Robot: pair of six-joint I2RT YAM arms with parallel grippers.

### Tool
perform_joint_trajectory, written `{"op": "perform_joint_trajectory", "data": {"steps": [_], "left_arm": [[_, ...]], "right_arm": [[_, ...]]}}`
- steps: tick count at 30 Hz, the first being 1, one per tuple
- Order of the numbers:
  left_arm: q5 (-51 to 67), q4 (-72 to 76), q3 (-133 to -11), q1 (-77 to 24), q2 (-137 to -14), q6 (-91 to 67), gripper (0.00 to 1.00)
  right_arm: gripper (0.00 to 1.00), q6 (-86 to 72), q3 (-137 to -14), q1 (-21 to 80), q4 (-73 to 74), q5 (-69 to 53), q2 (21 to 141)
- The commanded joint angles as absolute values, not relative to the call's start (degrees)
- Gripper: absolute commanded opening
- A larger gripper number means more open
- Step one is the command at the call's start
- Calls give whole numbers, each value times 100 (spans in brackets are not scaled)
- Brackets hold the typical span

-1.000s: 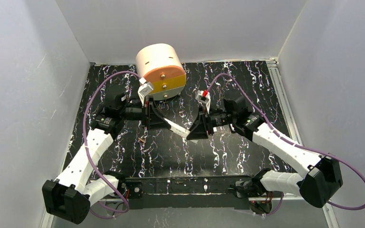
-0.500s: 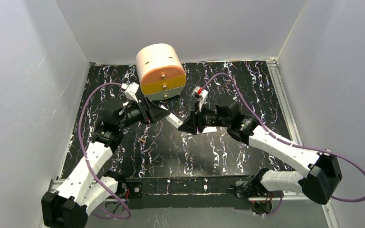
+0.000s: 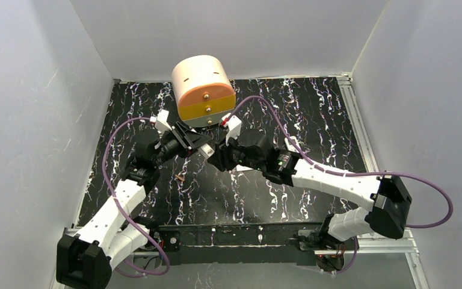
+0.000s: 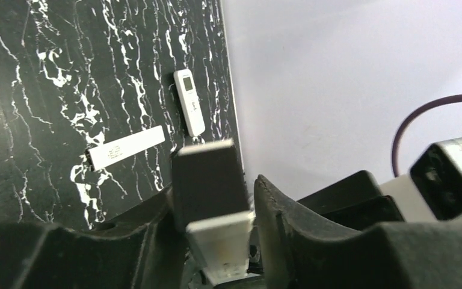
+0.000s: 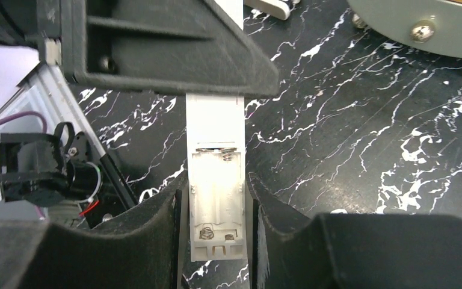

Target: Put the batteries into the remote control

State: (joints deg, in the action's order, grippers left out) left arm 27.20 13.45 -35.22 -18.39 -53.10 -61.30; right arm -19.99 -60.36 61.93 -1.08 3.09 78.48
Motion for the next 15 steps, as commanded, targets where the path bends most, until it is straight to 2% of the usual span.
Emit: {"op": "perform_joint_trajectory", "data": {"steps": [1,3,6,8,10,15], "left_arm": [[2458,1450,-3319,-1850,-5251,-6385,37],[2399,1450,-3288,-1853,-5212,-6372,37],[2364,1450,-3295,-1854,-5158,-6255,45],[2303,1450,-3296,-1851,-5111,-6159,45],[2270,1449,-3302,-1854,-5091,-6080,38],[2280,1450,-3361,-1853,-5186,-5876,7]], "right_arm": [[15,-2096,-6414,6396,-48,1190,7914],[15,-2199,-6437,6440,-10,1414,7985],[15,-2261,-6433,6454,-9,1424,8051],[15,-2285,-6440,6454,-9,1397,8067],[15,-2292,-6451,6458,-9,1330,8076],[18,-2345,-6469,6457,-24,950,8068]]}}
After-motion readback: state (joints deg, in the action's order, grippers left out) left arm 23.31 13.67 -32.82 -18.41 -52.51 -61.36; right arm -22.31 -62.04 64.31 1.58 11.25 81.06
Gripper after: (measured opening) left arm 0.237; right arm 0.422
